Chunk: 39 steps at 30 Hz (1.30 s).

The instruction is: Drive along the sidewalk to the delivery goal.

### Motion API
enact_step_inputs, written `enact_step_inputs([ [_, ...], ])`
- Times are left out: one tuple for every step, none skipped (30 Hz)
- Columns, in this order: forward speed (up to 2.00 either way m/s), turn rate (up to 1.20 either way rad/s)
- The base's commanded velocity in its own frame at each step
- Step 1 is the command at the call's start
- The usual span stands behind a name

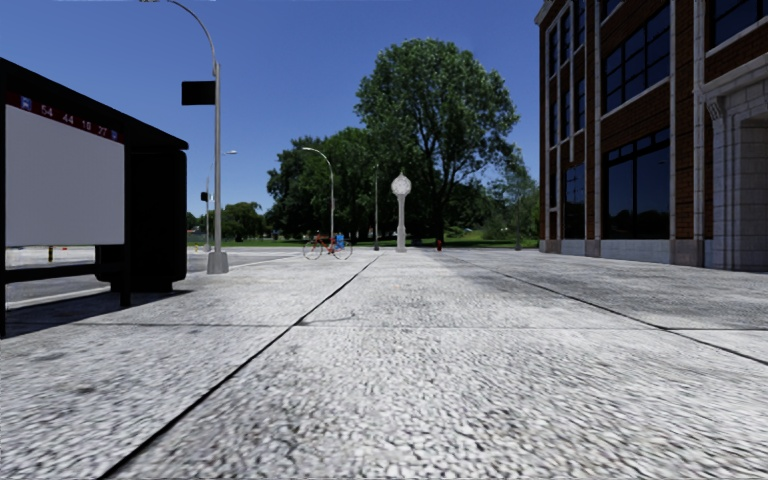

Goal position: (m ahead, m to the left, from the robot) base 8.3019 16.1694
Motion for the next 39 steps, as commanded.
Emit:
enact_step_inputs([
  [2.0,0.0],
  [2.0,0.0],
  [2.0,0.0],
  [2.0,0.0],
  [2.0,0.0],
  [2.0,0.0],
  [2.0,0.0],
  [2.0,0.0],
  [2.0,0.0],
  [2.0,0.0],
  [2.0,0.0],
  [2.0,0.0],
  [2.0,0.0],
  [2.0,0.0],
  [2.0,0.0],
  [2.0,0.0],
  [2.0,0.0],
  [2.0,0.0],
  [2.0,0.0],
  [2.0,0.0],
  [2.0,0.0],
  [2.0,0.0],
  [2.0,0.0],
  [2.0,0.0],
  [2.0,0.0],
  [2.0,0.0],
  [2.0,0.0],
  [2.0,0.0],
  [2.0,0.0],
  [2.0,0.0],
  [2.0,0.0],
  [2.0,0.0],
  [2.0,0.0],
  [2.0,0.0],
  [2.0,0.0],
  [2.0,0.0],
  [2.0,0.0],
  [2.0,0.0],
  [2.0,0.0],
])
